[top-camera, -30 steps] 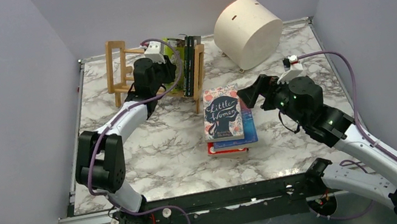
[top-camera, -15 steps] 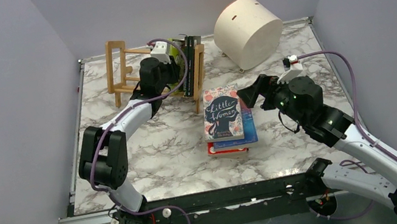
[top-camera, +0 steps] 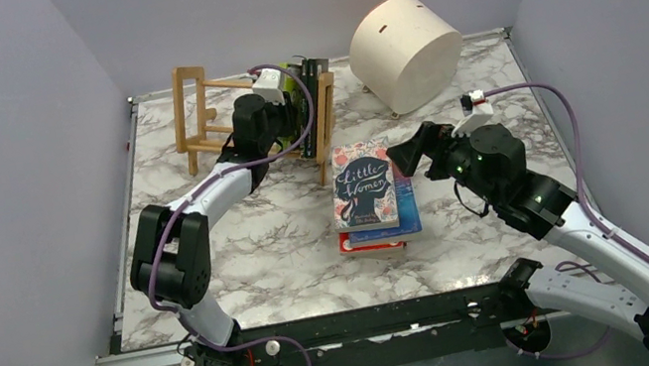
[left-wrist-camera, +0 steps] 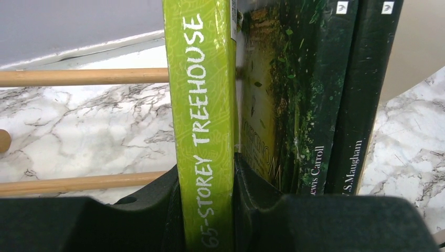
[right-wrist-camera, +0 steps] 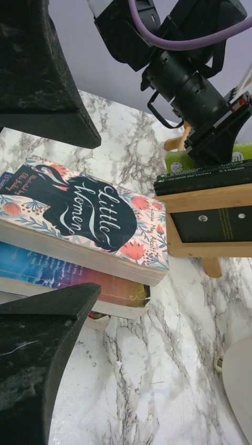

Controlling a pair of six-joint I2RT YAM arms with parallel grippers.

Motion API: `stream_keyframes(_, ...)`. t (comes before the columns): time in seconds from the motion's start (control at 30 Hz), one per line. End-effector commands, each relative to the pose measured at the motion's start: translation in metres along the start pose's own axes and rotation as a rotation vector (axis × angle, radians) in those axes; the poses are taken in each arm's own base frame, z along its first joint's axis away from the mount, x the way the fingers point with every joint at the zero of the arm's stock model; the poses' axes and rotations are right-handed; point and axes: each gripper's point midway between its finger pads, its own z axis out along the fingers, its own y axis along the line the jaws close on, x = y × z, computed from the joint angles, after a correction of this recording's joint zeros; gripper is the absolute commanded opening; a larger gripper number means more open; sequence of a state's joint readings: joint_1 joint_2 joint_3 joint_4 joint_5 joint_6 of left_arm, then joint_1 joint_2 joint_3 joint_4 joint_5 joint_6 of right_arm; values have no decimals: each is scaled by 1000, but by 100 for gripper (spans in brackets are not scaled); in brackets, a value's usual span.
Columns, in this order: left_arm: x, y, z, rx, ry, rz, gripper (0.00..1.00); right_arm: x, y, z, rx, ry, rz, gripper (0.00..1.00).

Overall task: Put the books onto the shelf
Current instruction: Place the book on the shelf.

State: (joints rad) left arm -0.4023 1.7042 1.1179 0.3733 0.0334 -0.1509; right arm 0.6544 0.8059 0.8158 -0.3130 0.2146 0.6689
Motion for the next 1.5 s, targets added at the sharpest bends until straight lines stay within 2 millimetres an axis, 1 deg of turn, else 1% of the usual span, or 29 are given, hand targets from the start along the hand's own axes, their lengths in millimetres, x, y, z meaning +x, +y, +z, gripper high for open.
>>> stream_keyframes(0.0,-39,-4,1,0,-152,41,0,0,-1,3,-1,-12,-1,98)
stream_keyframes(0.27,-42,-6,1,10,-180,44,0,0,-2,3,2,-11,-2,98)
stream_keyframes(0.3,-32,-5,6,9,-162,43,0,-1,-2,3,2,-13,-2,98)
stream_keyframes(0.33,-28,-4,8,9,-157,42,0,0,-2,3,4,-13,-3,98)
stream_keyframes(0.47,-20,-5,12,17,-149,39,0,-1,-2,4,6,-12,-6,98)
stream_keyframes(0.6,-15,-7,14,30,-140,36,0,0,-3,5,11,-11,-7,98)
stream_keyframes(0.73,-16,-8,13,34,-140,31,0,1,-4,6,14,-9,-9,98)
stream_keyframes(0.77,-15,-8,13,33,-139,31,1,1,-4,6,15,-7,-9,98)
stream_keyframes(0.9,-18,-9,10,38,-146,24,14,2,-4,7,15,-6,-11,98)
stream_keyframes(1.0,-22,-11,8,46,-153,15,19,1,-4,7,15,-8,-11,98)
stream_keyframes(1.17,-28,-20,3,86,-163,-10,29,1,-4,6,14,-8,-11,98)
stream_keyframes(1.23,-28,-22,2,96,-161,-17,31,1,-4,6,14,-9,-11,98)
stream_keyframes(1.3,-42,-24,-7,100,-192,-21,32,0,-3,5,13,-11,-11,98)
stream_keyframes(1.47,-59,-21,-23,76,-235,-19,33,-2,-3,3,10,-16,-9,98)
